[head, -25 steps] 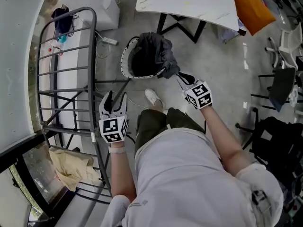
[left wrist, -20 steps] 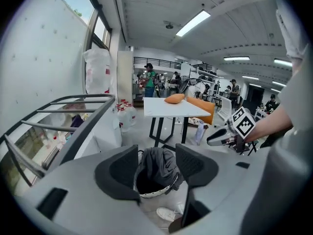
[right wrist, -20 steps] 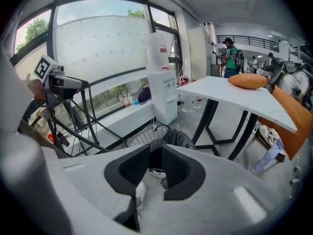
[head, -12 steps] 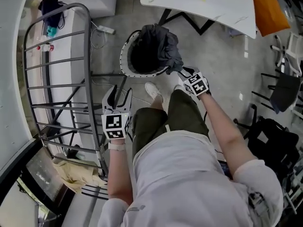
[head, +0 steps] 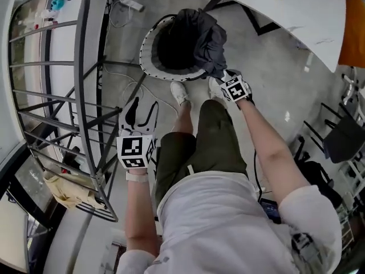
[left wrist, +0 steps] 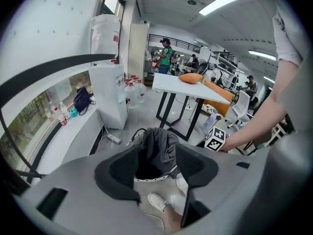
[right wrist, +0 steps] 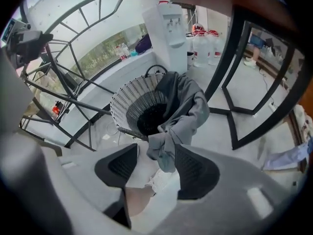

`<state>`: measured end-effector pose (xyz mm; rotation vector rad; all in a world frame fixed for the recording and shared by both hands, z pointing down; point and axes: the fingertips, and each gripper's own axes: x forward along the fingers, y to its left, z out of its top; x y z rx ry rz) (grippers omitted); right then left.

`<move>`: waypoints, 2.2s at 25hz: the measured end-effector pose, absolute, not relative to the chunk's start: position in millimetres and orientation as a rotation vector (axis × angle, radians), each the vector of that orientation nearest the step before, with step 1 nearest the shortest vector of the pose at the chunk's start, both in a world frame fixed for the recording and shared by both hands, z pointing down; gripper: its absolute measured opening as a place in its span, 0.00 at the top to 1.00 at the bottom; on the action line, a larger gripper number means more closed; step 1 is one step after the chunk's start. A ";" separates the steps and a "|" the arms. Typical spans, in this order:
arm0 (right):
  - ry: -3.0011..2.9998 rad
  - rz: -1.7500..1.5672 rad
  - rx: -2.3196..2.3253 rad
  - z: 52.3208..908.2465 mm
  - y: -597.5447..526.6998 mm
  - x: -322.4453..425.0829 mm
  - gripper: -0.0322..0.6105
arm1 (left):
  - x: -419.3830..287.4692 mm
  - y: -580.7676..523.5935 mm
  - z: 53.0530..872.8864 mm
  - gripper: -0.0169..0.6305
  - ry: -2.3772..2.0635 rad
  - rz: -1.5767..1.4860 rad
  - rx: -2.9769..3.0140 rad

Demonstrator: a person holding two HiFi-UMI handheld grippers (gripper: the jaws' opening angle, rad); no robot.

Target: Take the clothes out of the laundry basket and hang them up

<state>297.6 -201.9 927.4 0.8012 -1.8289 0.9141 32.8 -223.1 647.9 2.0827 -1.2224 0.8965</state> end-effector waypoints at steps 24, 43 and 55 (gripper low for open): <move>-1.823 0.900 0.556 1050.0 -214.3 275.2 0.83 | 44.9 -187.3 741.9 0.60 -1.284 0.926 1.812; -2.158 0.910 0.689 843.3 -251.5 256.5 0.86 | 30.6 -213.4 659.0 0.60 -1.304 0.829 1.951; -2.319 0.734 0.955 681.0 -289.4 255.5 0.86 | 1.5 -207.0 636.1 0.60 -1.242 0.791 2.050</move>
